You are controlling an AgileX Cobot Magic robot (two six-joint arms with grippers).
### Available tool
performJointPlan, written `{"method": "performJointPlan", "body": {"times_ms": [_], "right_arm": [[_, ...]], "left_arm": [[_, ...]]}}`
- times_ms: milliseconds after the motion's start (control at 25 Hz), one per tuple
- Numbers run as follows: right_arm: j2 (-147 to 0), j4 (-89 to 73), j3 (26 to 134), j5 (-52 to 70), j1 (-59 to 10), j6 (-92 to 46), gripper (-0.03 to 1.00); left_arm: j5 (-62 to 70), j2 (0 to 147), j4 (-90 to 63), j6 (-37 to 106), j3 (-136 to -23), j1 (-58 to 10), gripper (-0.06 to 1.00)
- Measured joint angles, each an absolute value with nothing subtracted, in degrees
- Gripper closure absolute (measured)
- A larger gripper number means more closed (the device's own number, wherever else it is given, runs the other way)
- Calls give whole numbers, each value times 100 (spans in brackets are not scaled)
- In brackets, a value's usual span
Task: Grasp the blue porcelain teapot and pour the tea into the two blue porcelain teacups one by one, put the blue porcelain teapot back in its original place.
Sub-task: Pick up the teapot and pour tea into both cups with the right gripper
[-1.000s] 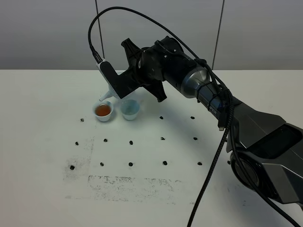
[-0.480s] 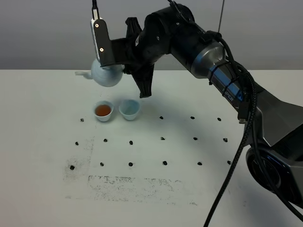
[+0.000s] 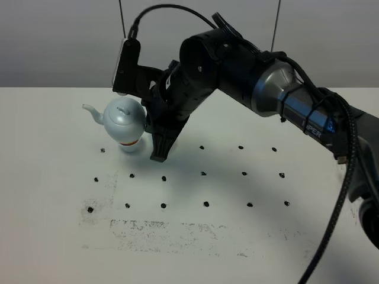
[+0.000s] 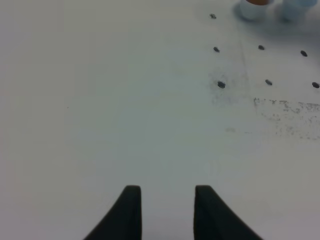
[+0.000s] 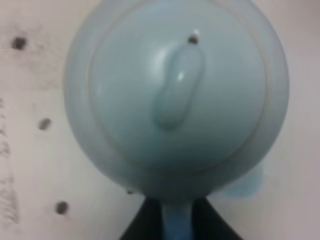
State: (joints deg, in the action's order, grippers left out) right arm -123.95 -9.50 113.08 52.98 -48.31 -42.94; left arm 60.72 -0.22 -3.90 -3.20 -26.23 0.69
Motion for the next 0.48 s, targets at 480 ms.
{"method": "performJointPlan", "body": {"times_ms": [480], "right_arm": [[-12445,-1437,10284,4562,-5049,-1328,94]], "left_arm": [[6072,-22,-390,-320,-2623,69,66]]}}
